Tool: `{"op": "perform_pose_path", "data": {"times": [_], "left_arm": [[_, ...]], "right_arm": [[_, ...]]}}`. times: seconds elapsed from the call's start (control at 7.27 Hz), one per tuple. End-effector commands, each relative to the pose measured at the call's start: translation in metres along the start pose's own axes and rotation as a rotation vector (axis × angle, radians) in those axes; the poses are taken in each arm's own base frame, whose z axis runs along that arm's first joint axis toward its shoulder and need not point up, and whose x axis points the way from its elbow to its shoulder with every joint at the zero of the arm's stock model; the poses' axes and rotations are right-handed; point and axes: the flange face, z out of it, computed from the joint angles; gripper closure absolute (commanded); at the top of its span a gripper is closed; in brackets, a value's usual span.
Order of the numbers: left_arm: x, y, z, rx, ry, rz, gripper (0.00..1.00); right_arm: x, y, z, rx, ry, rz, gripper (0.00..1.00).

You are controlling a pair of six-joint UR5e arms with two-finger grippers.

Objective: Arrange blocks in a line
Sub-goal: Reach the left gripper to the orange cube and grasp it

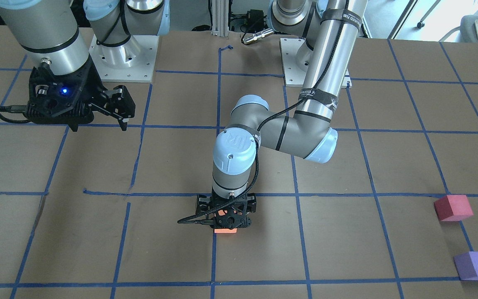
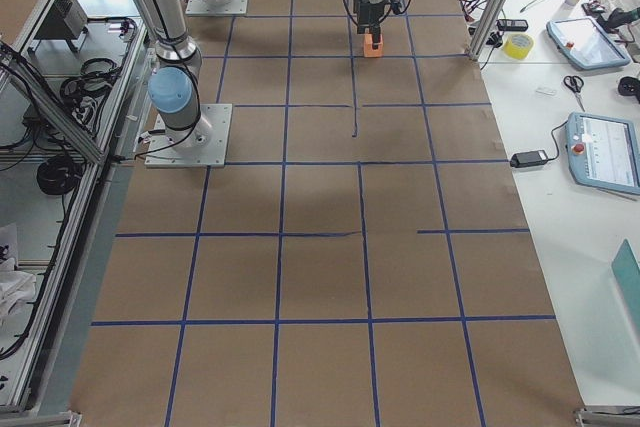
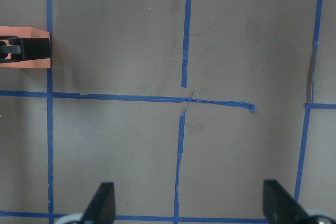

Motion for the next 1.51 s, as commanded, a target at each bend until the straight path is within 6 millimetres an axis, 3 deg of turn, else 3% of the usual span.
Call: {"op": "perform_pose_path", "data": {"times": [0.0, 0.14, 0.41, 0.69, 0.83, 0.96, 1.24, 1.38], "left_arm": [[0.003, 0.0, 0.011, -0.009, -0.006, 0.014, 0.0], [0.002, -0.002, 0.013, 0.002, -0.004, 0.014, 0.0], [0.004, -0.006, 0.017, 0.006, -0.009, 0.018, 0.07], [0.004, -0.006, 0.015, 0.01, -0.016, 0.019, 0.73], [0.003, -0.007, 0.009, 0.016, -0.013, 0.016, 1.0], [0.002, -0.006, 0.01, 0.011, -0.015, 0.008, 1.0], [0.002, -0.01, -0.015, 0.046, -0.003, 0.01, 1.0], [-0.011, -0.009, -0.026, 0.043, -0.011, -0.002, 1.0]], "right_arm": [[0.0, -0.002, 0.001, 0.003, -0.013, 0.003, 0.0], [0.003, -0.002, -0.011, 0.029, -0.014, 0.006, 0.0], [0.002, 0.002, -0.011, 0.026, -0.01, 0.006, 0.0], [0.002, 0.002, -0.01, 0.026, -0.01, 0.006, 0.0], [0.002, 0.002, -0.01, 0.026, -0.007, 0.007, 0.0], [0.002, 0.002, -0.01, 0.024, -0.007, 0.007, 0.0], [0.002, 0.002, -0.01, 0.024, -0.005, 0.007, 0.0], [0.002, 0.002, -0.009, 0.023, -0.004, 0.007, 0.0]]}}
